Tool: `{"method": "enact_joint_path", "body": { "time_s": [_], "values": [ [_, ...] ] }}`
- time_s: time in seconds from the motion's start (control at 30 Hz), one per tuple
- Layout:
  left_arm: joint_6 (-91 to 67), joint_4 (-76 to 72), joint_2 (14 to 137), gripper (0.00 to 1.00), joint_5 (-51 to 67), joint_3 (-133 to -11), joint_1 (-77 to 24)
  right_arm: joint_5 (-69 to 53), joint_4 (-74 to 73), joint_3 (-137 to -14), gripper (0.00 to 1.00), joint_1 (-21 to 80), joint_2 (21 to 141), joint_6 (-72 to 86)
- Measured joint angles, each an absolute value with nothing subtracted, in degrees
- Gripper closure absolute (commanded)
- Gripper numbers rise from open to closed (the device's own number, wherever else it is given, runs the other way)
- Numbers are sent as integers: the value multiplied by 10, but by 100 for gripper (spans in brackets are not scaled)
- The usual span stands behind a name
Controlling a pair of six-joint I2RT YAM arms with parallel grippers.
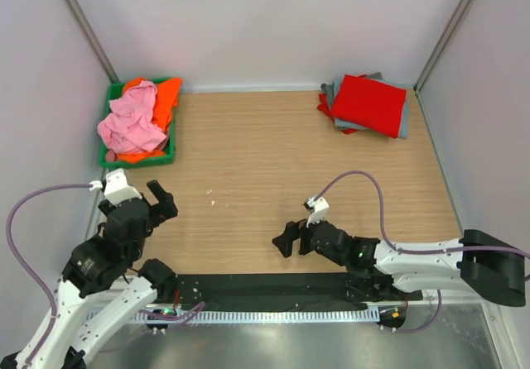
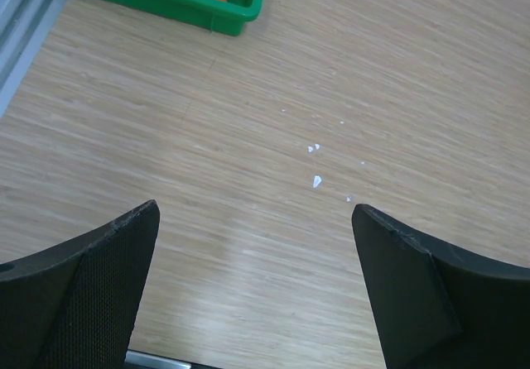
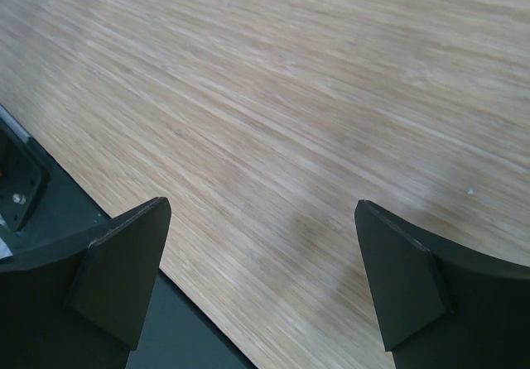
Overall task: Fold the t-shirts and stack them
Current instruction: Grab the tshirt from the pile
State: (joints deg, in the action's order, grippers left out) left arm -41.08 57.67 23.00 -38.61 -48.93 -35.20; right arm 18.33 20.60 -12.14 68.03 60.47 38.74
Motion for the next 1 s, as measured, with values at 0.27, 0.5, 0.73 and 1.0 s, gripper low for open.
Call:
{"method": "enact_joint_path", "body": {
  "time_s": [0.27,0.5,0.73,1.0],
  "values": [
    [-335,574,378,0,-431,-579,-351,223,255,-82,0,680,536,409],
    [-271,509,626,0,-308,-748,-154,230,254,-87,0,680,552,413],
    [-297,449,865,14,-171,-820,46,217,247,-116,0,680,599,409],
    [-314,387,1023,21,-74,-873,114,216,236,-145,0,680,649,409]
  ]
}}
